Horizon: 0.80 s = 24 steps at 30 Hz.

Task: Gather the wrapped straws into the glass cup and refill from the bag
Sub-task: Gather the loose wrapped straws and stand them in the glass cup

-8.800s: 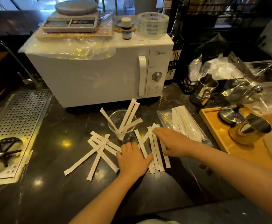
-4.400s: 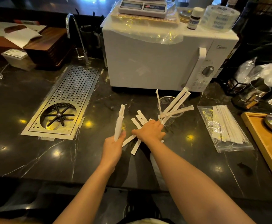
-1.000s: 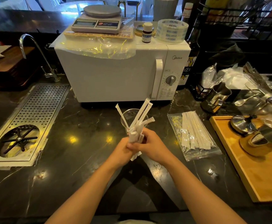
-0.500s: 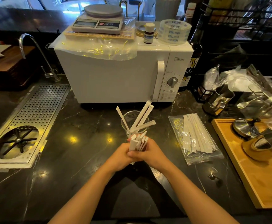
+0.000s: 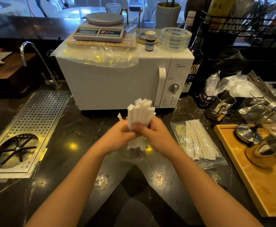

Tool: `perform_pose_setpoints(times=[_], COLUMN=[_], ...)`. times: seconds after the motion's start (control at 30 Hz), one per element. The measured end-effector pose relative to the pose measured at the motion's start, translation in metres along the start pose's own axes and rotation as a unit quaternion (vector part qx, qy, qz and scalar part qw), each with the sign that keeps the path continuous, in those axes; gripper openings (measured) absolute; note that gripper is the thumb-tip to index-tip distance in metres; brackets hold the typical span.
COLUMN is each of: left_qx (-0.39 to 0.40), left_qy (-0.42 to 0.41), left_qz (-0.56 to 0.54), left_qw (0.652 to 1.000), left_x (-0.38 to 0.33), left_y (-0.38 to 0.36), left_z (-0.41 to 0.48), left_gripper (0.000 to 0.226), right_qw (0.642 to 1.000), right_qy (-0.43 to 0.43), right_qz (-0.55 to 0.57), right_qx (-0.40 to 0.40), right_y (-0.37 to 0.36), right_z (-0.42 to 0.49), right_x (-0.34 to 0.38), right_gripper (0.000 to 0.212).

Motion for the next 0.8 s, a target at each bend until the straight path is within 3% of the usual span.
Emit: perform_pose_setpoints(times=[0.2, 0.37, 0.57, 0.8], left_qx=[-0.041, -0.039, -0.032, -0.026], left_qy=[-0.040, 0.007, 0.062, 0.053], left_qz=[0.014, 0.012, -0.001, 0.035], left_qw=[0.998, 0.999, 0.998, 0.998], left_x=[-0.037, -0.015, 0.019, 0.027], left_y=[0.031, 0.025, 0.016, 0.014], left_z=[0.030, 0.051, 0.051, 0.053], left_gripper=[0.013, 0.015, 0.024, 0.024], right_qw=[0.998, 0.998, 0.998, 0.997], right_qy=[0.057, 0.019, -0.008, -0.004], right_qz=[0.001, 0.003, -0.020, -0.030], right_qx=[-0.033, -0.057, -0.059, -0.068], right_y=[0.017, 0.028, 0.026, 0.030], right_z=[0.029, 0.046, 0.048, 0.048], right_x=[0.045, 0.021, -0.007, -0.019], right_gripper=[0.017, 0.032, 0.032, 0.025])
Point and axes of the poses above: each hand's wrist, its own z-axis towards the middle knuckle, its own y-axis out of the back of the hand, x = y × z, the point moved 10 cm from there along z, towards the middle knuckle, and after that the axes turned 9 degrees about z, right-handed, at the moved point
